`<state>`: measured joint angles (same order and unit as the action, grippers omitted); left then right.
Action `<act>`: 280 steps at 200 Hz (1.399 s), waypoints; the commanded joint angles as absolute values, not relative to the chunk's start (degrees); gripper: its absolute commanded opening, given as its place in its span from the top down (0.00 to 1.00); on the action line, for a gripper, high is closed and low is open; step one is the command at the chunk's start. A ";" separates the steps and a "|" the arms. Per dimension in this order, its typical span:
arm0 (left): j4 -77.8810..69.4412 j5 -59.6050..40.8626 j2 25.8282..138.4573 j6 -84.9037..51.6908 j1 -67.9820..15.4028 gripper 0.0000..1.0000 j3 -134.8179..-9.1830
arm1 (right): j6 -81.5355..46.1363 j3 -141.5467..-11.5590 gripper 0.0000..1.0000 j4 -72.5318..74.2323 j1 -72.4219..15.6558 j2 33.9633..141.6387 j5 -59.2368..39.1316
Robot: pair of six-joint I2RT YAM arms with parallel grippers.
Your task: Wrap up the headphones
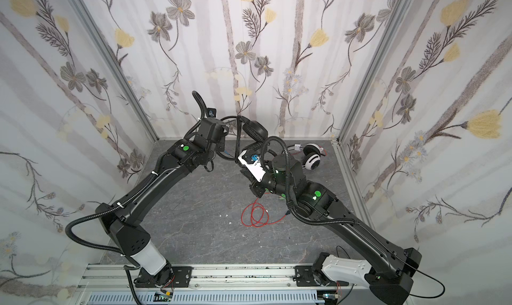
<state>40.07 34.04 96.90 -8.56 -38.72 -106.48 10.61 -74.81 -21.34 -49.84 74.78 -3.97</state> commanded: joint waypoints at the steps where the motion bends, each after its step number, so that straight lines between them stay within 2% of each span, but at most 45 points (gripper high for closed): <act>1: 43.08 28.89 97.85 -4.67 -39.73 1.00 -107.48 | 15.18 -76.40 1.00 -22.59 -49.53 75.49 0.46; 36: 48.59 27.93 98.05 -0.05 -43.15 1.00 -107.20 | 18.37 -76.10 1.00 -24.67 -48.63 75.85 6.01; 83: 50.12 24.48 96.64 4.85 -46.06 1.00 -106.07 | 16.44 -75.02 1.00 -24.43 -43.51 76.36 5.66; 137: 58.20 20.93 100.81 11.82 -49.57 1.00 -112.26 | 16.97 -73.23 1.00 -23.39 -39.36 75.97 7.06; 218: 60.56 16.93 104.38 11.17 -50.22 1.00 -117.55 | 12.64 -71.54 1.00 -22.94 -34.24 75.96 8.09; 258: 62.31 15.44 105.12 11.86 -50.31 1.00 -119.54 | 14.40 -71.20 0.88 -23.10 -33.39 74.72 7.13; 280: 63.87 14.66 106.12 12.04 -50.33 1.00 -121.40 | 16.29 -70.26 0.88 -22.95 -34.01 74.07 11.27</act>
